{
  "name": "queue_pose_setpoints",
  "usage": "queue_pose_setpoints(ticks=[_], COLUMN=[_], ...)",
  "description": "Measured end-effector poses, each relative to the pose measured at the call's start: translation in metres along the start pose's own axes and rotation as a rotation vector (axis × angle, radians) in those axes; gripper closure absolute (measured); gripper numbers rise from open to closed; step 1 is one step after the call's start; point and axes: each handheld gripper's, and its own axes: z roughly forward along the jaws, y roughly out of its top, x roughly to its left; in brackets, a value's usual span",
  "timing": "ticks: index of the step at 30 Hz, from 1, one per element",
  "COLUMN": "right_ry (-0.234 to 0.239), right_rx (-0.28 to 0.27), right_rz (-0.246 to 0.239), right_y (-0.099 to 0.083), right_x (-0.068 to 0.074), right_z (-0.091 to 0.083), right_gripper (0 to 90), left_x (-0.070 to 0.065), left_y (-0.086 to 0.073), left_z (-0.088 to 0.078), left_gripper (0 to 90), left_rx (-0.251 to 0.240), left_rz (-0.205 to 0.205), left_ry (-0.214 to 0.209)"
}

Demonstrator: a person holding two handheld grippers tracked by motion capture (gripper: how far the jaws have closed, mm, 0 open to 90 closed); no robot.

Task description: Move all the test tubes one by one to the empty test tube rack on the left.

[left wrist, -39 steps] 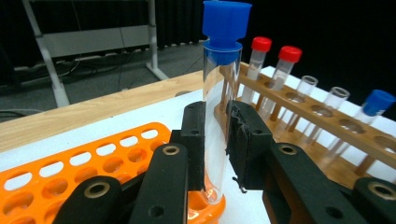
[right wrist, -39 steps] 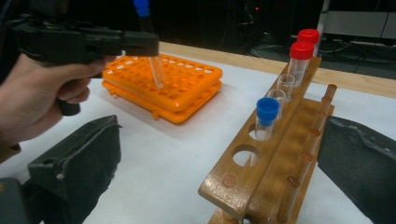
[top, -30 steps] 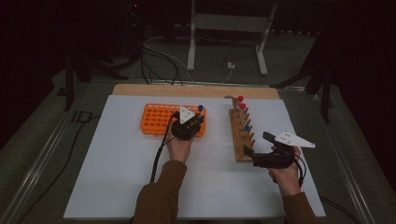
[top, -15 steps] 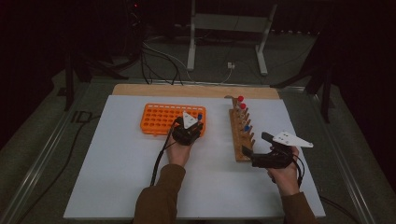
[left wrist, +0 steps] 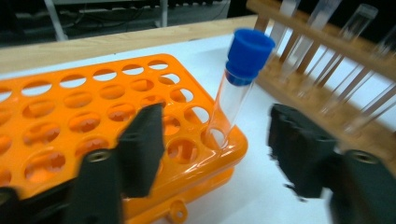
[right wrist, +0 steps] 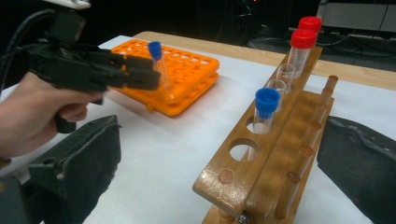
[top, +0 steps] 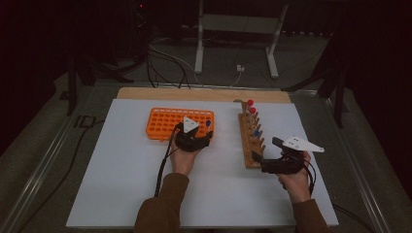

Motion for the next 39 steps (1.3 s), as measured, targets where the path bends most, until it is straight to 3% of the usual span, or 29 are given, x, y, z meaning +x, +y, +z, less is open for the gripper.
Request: queue_pose_setpoints(ticks=[3, 7, 10, 15, 18, 20, 21, 22, 23, 25, 27, 28, 30, 35, 39], right_ry=[0.003, -0.016, -0.026, -0.039, -0.061, -0.078, -0.078, -0.097, -0.097, -0.130, -0.135, -0.136, -0.137, -0.139, -0.153], right_rx=[0.009, 0.034, 0.049, 0.068, 0.082, 0.098, 0.098, 0.110, 0.110, 0.115, 0.110, 0.104, 0.114, 0.121, 0.121], right_rz=[-0.001, -0.018, -0.022, -0.019, -0.004, -0.008, -0.008, -0.014, -0.014, -0.042, -0.053, -0.073, -0.079, -0.062, -0.044], right_y=[0.000, 0.001, 0.001, 0.003, 0.003, 0.003, 0.003, 0.004, 0.004, 0.004, 0.004, 0.004, 0.004, 0.004, 0.005], right_x=[-0.001, -0.004, -0.006, -0.011, -0.015, -0.017, -0.017, -0.020, -0.020, -0.020, -0.020, -0.019, -0.018, -0.018, -0.019], right_z=[0.003, 0.009, 0.015, 0.026, 0.033, 0.038, 0.038, 0.043, 0.043, 0.047, 0.048, 0.050, 0.053, 0.061, 0.063], right_gripper=[0.2, 2.0, 3.4, 9.9, 18.9, 28.2, 28.2, 36.5, 36.5, 50.1, 54.1, 61.8, 67.3, 73.9, 75.9], left_x=[0.003, 0.004, 0.002, -0.002, -0.004, -0.005, -0.005, -0.005, -0.005, -0.005, -0.004, -0.003, -0.003, -0.001, -0.002], left_y=[0.002, 0.008, 0.010, 0.014, 0.013, 0.012, 0.012, 0.011, 0.009, 0.005, 0.000, -0.005, -0.008, -0.015, -0.014], left_z=[-0.009, -0.027, -0.035, -0.052, -0.062, -0.065, -0.065, -0.067, -0.068, -0.071, -0.074, -0.078, -0.080, -0.089, -0.096], left_gripper=[24.6, 13.2, 4.7, 3.0, 3.5, 1.4, 0.9, 0.8, 0.8, 0.4, 0.4, 0.4, 0.4, 0.4, 0.4], left_rx=[-0.023, -0.077, -0.090, -0.129, -0.150, -0.151, -0.151, -0.147, -0.138, -0.117, -0.104, -0.099, -0.097, -0.095, -0.098], left_rz=[-0.068, -0.118, -0.108, -0.088, -0.088, -0.086, -0.086, -0.087, -0.087, -0.084, -0.073, -0.071, -0.068, -0.065, -0.038], left_ry=[-0.016, -0.056, -0.061, -0.044, -0.057, -0.055, -0.055, -0.057, -0.058, -0.060, -0.054, -0.047, -0.042, -0.024, -0.011])
